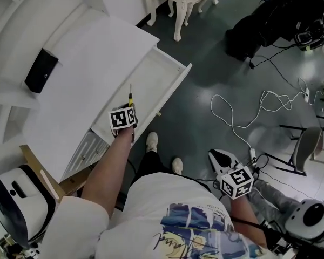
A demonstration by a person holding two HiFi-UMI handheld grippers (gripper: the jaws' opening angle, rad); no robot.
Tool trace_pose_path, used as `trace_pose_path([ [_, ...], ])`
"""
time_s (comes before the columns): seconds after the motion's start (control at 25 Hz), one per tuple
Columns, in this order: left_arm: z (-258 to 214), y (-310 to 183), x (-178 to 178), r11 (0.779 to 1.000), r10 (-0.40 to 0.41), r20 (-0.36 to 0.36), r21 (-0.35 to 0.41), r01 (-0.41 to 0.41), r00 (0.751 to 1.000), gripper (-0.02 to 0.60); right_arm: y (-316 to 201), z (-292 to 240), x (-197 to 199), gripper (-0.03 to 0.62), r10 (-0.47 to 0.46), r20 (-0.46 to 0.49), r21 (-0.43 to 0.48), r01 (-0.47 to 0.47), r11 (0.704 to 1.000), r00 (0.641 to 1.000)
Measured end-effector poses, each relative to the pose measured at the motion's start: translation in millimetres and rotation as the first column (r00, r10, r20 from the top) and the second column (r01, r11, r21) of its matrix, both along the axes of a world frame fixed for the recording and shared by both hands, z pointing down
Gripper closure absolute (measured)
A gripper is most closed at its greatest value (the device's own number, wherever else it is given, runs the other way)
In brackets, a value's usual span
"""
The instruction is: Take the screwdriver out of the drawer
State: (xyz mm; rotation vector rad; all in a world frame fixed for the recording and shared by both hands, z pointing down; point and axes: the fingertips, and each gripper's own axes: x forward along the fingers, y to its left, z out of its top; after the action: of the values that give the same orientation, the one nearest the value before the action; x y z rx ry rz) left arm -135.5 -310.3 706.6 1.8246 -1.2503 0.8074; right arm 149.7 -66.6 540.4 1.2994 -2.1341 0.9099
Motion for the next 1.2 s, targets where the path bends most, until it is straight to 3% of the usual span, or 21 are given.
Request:
trace_pose_path([
  [0.4, -78.6, 50.3, 9.0, 0.990, -0.009, -0.097, 0.139, 0.022, 0.995, 0.491, 18.2, -2.6, -3.8, 0.553, -0.094, 0.039, 0.074, 0.091, 0.993, 0.995],
  [0.72, -132.3, 111.9, 28.7, 0.981, 0.029, -0.193, 0.194, 0.009, 0.981, 0.491, 37.6, -1.9, -10.3, 0.553, -0.147, 0.048, 0.101, 0.142, 0.985, 0.988],
  [1.2, -183.7, 188.3, 55.7, 0.969, 0.126, -0.219, 0.236, -0.073, 0.967, 0.491, 39.1, -14.8, -20.7, 0.554, -0.228, 0.043, 0.146, 0.220, 0.965, 0.973],
])
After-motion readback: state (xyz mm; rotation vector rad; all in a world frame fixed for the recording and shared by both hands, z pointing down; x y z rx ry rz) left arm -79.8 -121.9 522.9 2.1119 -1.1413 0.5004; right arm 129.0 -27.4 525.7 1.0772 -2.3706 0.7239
